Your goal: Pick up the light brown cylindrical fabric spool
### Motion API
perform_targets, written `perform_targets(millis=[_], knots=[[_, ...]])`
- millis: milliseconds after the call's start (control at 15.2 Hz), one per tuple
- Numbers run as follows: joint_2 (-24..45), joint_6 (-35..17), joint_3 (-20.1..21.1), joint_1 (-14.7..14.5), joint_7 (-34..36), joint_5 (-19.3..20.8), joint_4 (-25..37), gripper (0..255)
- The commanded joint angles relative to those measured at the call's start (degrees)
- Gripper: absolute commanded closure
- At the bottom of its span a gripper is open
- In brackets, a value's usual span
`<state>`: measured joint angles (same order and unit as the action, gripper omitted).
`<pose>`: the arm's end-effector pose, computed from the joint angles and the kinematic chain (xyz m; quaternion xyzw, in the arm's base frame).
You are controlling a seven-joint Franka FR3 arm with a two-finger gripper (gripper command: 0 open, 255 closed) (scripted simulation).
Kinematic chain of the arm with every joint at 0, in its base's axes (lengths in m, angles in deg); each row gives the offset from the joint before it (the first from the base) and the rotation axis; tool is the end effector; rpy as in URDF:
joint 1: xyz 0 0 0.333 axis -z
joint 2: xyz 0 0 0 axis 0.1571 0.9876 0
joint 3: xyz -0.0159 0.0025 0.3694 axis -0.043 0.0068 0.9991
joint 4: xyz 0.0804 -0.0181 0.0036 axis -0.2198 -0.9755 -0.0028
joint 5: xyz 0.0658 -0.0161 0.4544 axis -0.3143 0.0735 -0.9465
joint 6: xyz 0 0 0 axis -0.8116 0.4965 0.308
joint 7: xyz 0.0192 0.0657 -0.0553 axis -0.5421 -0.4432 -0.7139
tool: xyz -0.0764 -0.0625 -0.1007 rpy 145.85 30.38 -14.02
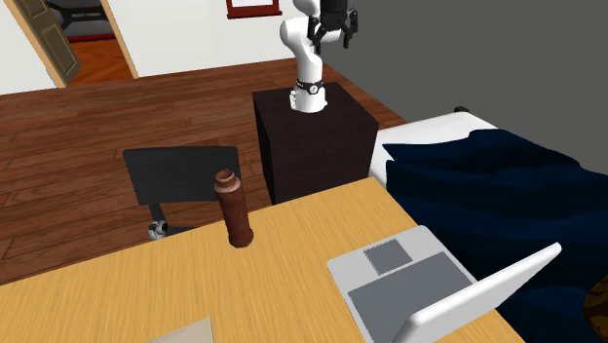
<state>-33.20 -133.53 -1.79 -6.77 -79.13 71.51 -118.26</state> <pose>0.3797 -0.0526 0.5028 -0.9978 -0.0229 0.0475 0.0401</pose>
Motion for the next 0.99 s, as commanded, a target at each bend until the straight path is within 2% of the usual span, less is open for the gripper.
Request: perform_targets(millis=[0, 462, 924], knots=[[2.79, -2.83, -2.18, 0.76, -2.7, 0.91, 0.18, 0], [14.42, -10.95, -9.24, 2.49, -11.89, 1.63, 4.09, 0], [28.49, -16.9, -15.25, 3.65, -22.15, -2.04, 11.79, 0]])
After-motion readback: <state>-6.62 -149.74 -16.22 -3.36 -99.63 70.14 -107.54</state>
